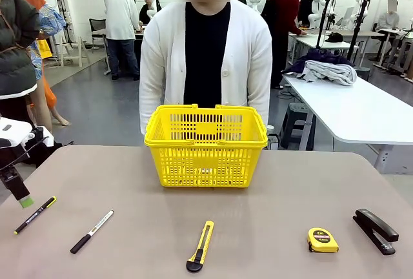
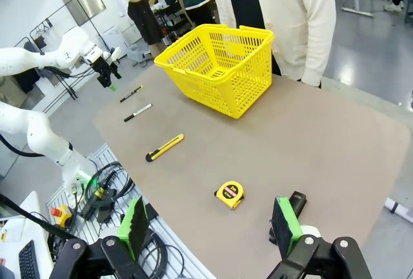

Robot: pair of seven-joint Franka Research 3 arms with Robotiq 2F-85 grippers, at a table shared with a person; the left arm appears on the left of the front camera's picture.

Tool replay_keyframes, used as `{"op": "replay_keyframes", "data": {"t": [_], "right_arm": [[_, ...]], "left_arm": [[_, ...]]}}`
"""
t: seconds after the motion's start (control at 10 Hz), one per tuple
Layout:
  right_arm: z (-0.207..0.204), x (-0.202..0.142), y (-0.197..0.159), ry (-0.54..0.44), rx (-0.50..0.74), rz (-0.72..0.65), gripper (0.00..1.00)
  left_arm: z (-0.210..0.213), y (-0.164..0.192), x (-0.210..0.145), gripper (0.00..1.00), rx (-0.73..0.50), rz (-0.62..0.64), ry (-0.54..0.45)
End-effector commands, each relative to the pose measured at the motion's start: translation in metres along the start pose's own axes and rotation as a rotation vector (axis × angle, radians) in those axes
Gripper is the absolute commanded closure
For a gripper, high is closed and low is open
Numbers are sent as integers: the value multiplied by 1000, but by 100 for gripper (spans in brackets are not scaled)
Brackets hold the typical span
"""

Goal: Place the items the person wants into the basket.
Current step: Pick up the item the person points to and place it in the Market Basket.

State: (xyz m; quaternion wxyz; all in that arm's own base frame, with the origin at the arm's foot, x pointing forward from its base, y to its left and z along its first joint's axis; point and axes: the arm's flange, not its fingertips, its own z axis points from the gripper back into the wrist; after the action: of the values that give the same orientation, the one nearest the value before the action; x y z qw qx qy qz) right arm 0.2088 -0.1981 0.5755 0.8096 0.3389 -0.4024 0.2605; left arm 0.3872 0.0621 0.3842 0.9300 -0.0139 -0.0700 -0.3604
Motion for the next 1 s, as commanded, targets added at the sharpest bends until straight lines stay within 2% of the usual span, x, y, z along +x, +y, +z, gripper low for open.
{"op": "replay_keyframes", "data": {"t": [0.0, 0.2, 0.5, 0.7, 0.9], "right_arm": [[-1, 2, -1, -16, 12, 10, 0], [-1, 2, -1, -16, 12, 10, 0], [-1, 2, -1, -16, 12, 10, 0], [-1, 2, -1, -16, 12, 10, 0], [-1, 2, -1, -16, 12, 10, 0]], "left_arm": [[1, 0, -1, 0, 0, -1, 1], [0, 0, 0, 0, 0, 0, 0], [-42, 6, 3, 0, 24, 58, 1], [-59, 12, 6, 0, 35, 126, 7], [-74, 12, 10, 0, 25, 140, 24]]}}
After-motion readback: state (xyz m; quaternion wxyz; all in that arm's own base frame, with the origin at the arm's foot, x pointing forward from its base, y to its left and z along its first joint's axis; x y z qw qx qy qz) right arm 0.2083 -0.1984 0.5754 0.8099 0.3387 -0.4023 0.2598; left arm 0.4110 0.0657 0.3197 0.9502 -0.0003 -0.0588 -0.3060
